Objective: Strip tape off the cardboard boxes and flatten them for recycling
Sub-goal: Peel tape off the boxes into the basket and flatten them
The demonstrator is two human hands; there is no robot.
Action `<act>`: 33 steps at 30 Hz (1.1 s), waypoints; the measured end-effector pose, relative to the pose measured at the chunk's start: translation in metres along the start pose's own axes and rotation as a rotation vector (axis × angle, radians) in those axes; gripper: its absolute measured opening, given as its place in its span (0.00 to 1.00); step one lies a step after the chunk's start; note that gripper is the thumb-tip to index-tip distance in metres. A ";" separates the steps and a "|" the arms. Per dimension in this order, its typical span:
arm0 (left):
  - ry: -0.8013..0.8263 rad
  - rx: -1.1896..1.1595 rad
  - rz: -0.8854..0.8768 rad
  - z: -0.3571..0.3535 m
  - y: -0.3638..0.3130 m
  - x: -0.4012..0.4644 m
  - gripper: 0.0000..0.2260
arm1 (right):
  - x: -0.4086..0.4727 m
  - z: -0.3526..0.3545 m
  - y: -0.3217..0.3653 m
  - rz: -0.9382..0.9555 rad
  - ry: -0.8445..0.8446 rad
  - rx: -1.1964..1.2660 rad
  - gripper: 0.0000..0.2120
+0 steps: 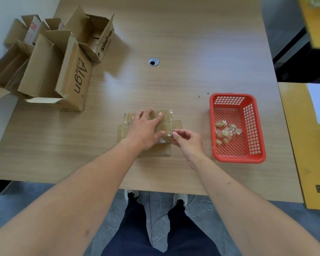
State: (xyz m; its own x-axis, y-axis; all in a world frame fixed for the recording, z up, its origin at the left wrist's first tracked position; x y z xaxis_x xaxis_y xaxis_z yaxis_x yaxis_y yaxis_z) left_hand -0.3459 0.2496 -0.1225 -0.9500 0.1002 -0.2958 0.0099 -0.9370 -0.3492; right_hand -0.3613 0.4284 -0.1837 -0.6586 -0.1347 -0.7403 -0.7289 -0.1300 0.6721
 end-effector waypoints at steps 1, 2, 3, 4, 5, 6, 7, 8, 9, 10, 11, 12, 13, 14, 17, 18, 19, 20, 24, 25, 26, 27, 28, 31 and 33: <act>0.004 0.001 0.000 0.001 0.000 0.000 0.31 | 0.000 -0.001 -0.001 -0.026 0.011 0.026 0.04; 0.007 0.003 -0.002 0.002 0.001 0.001 0.32 | 0.000 -0.002 0.001 -0.041 0.021 0.034 0.04; 0.016 0.009 -0.001 0.001 0.000 0.000 0.32 | 0.000 -0.004 0.000 -0.045 0.032 0.035 0.04; 0.025 0.012 0.001 0.000 -0.001 -0.001 0.32 | 0.000 -0.005 0.000 -0.040 0.036 0.024 0.05; 0.030 0.009 0.005 0.000 -0.001 -0.001 0.33 | 0.000 -0.006 0.001 -0.033 0.035 0.011 0.05; 0.032 0.004 0.009 -0.001 -0.001 -0.002 0.33 | 0.000 -0.007 0.001 -0.030 0.032 -0.002 0.05; 0.029 -0.006 0.013 -0.001 -0.002 -0.002 0.33 | 0.000 -0.007 0.001 -0.030 0.030 -0.008 0.05; 0.027 -0.016 0.018 -0.002 -0.001 -0.003 0.33 | 0.000 -0.008 0.001 -0.038 0.027 -0.015 0.05; 0.026 -0.023 0.022 -0.002 -0.001 -0.003 0.33 | 0.000 -0.009 0.000 -0.050 0.027 -0.014 0.05; 0.028 -0.026 0.026 -0.002 -0.001 -0.003 0.33 | 0.001 -0.010 -0.002 -0.068 0.031 -0.018 0.04; 0.029 -0.029 0.030 -0.002 -0.001 -0.004 0.33 | 0.001 -0.011 -0.003 -0.084 0.042 -0.023 0.04; 0.029 -0.031 0.033 -0.002 -0.001 -0.004 0.33 | 0.001 -0.011 -0.002 -0.097 0.052 -0.045 0.03; 0.030 -0.031 0.034 -0.003 -0.001 -0.005 0.33 | 0.001 -0.011 0.000 -0.101 0.056 -0.078 0.03; 0.030 -0.033 0.036 -0.003 -0.002 -0.005 0.33 | 0.000 -0.009 0.005 -0.086 0.052 -0.133 0.02; 0.024 -0.052 0.047 -0.003 -0.002 -0.004 0.33 | -0.004 -0.004 0.029 0.075 0.005 -0.344 0.08; 0.022 -0.060 0.052 -0.003 -0.002 -0.003 0.33 | -0.007 -0.004 0.037 0.156 0.003 -0.431 0.08; 0.022 -0.066 0.056 -0.003 -0.002 -0.003 0.33 | -0.009 -0.006 0.042 0.230 0.017 -0.518 0.09; 0.023 -0.070 0.060 -0.003 -0.003 -0.003 0.33 | -0.012 -0.008 0.044 0.288 0.037 -0.617 0.10; 0.023 -0.078 0.069 -0.003 -0.005 -0.003 0.32 | -0.016 -0.012 0.052 0.523 -0.031 -0.862 0.12; 0.025 -0.080 0.073 -0.003 -0.005 -0.003 0.32 | -0.017 -0.013 0.054 0.570 -0.052 -0.903 0.12; 0.025 -0.086 0.077 -0.003 -0.005 -0.004 0.32 | -0.018 -0.015 0.057 0.600 -0.069 -0.945 0.11; 0.024 -0.095 0.080 -0.003 -0.005 -0.003 0.32 | -0.018 -0.015 0.059 0.623 -0.088 -0.969 0.11; 0.022 -0.107 0.082 -0.002 -0.005 -0.003 0.33 | -0.019 -0.014 0.062 0.637 -0.113 -0.971 0.11; 0.019 -0.119 0.084 -0.002 -0.006 -0.003 0.33 | -0.022 -0.007 0.071 0.641 -0.199 -0.843 0.08; 0.023 -0.119 0.085 -0.003 -0.006 -0.003 0.33 | -0.023 -0.005 0.075 0.626 -0.248 -0.734 0.06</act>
State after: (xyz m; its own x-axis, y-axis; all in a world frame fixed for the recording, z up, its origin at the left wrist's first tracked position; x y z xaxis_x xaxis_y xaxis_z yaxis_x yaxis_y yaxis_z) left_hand -0.3427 0.2561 -0.1220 -0.9368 0.0313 -0.3484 0.1280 -0.8962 -0.4247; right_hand -0.4000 0.4170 -0.1161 -0.9663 -0.1886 -0.1752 0.0043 -0.6922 0.7217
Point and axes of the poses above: each hand's wrist, its own x-axis towards the middle knuckle, its own z-axis out of the back of the hand, y = z × x, the point moved 8 cm from there along x, towards the middle knuckle, and after that the axes turned 15 degrees about -z, right-handed, at the moved point
